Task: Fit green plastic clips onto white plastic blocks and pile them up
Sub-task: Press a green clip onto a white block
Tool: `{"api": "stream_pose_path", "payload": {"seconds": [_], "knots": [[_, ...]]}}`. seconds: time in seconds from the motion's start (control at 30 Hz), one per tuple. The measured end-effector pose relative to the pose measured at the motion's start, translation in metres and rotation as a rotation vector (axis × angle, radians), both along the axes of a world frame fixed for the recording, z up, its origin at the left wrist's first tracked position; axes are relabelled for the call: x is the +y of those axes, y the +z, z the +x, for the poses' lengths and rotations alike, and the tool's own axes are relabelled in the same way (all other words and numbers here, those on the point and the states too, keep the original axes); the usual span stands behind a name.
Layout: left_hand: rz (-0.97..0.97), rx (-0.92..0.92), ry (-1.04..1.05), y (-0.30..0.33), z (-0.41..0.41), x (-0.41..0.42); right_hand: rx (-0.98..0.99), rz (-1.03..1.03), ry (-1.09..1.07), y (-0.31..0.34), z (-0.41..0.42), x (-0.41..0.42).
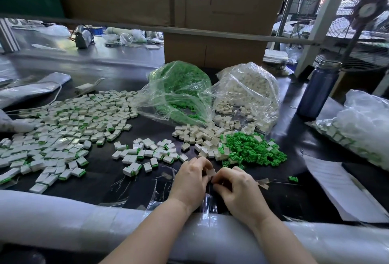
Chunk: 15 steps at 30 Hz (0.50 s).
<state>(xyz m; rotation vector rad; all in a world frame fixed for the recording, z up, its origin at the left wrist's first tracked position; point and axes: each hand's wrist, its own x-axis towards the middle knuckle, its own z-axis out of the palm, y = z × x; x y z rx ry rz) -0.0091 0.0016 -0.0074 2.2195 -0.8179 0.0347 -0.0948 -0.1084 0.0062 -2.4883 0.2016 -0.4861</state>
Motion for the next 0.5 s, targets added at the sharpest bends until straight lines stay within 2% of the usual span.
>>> {"api": "stream_pose_path", "payload": {"seconds": [0.27, 0.37, 0.5], "knots": [[-0.054, 0.131, -0.098, 0.0064, -0.002, 0.0029, -0.1, -0.021, -0.148, -0.0025, 0.0037, -0.0057], [-0.122, 0.199, -0.124, 0.0087, -0.0036, 0.0051, -0.159, 0.096, -0.155, -0.0015, 0.0022, -0.0061], [-0.184, 0.291, -0.123, 0.0102, -0.0042, 0.0063, -0.228, 0.389, -0.168, 0.0014, 0.001, -0.0082]]}}
